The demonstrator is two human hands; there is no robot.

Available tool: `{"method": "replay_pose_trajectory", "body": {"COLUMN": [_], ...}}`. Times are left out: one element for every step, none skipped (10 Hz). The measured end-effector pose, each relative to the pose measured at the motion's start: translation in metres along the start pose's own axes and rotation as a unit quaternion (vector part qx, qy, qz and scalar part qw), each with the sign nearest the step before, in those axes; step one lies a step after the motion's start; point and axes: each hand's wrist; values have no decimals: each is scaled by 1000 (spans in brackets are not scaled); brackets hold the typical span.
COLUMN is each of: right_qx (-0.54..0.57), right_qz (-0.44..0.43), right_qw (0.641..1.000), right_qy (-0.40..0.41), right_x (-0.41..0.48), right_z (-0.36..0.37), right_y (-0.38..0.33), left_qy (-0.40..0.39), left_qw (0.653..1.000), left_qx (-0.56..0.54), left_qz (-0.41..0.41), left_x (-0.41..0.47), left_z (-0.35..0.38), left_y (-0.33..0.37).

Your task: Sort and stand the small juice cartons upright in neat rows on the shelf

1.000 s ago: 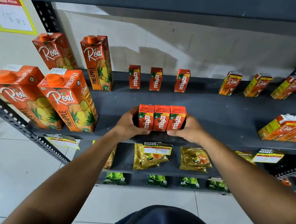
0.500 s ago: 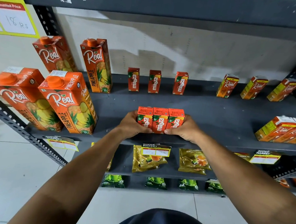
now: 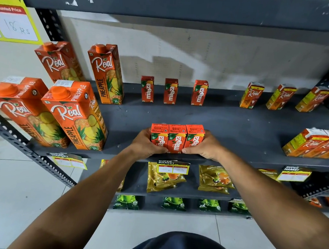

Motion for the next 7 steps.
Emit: {"method": "replay_pose_trajectory", "body": {"right_qx": [-7, -2, -1, -8, -17, -4, 13], "right_qz": [-3, -6, -7, -7, -31, -42, -86], "right_qw": [1000, 1000, 1000, 1000, 999, 999, 990], "right_qy": [1, 3, 4, 2, -12, 3, 108], "right_x": [-1, -2, -4, -6, -11, -21, -37], "right_z": [1, 3, 4, 3, -2, -11, -21], "right_y": [0, 1, -2, -2, 2, 3, 11], "left_qy": [-2, -7, -7, -11, -28, -37, 10], "left_qw": [1000, 1000, 1000, 1000, 999, 998, 995], "left_qx": [11, 11, 14, 21, 17, 20, 2], "left_qz": [11, 9, 8, 14, 35, 52, 94], "left_x": [-3, -2, -3, -3, -1, -5, -19], "left_z": [0, 0, -2, -3, -6, -12, -15], "left_y": [-3, -4, -3, -3, -8, -10, -17]}}
Point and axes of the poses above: each hand's wrist, its own x-axis towards the middle knuckle, its own z-axis out of the palm, y = z × x, and after that the axes turned 7 degrees about -z, right-handed
